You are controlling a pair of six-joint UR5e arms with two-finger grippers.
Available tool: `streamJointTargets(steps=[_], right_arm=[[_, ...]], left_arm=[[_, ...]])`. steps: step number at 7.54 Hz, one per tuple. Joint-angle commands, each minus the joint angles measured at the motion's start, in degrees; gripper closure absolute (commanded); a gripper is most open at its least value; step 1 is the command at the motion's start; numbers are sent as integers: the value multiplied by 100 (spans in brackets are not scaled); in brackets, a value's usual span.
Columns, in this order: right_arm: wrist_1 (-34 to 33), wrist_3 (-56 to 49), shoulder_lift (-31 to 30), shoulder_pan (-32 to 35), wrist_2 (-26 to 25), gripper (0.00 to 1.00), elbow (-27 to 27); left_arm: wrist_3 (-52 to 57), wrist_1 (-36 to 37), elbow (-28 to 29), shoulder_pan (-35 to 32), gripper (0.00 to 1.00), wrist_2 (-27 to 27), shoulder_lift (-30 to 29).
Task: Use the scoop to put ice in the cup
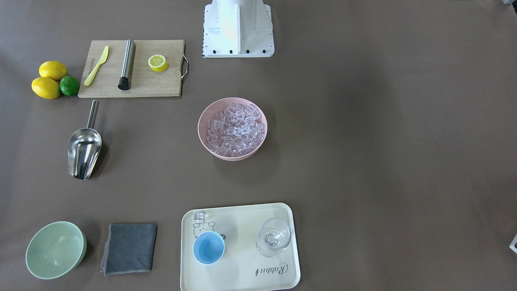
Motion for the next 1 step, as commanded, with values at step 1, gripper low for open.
streamJointTargets(steps=[1], right_arm=[[-8,6,0,4,19,0,22]], left_arm=[[0,0,14,-1,2,4,0]])
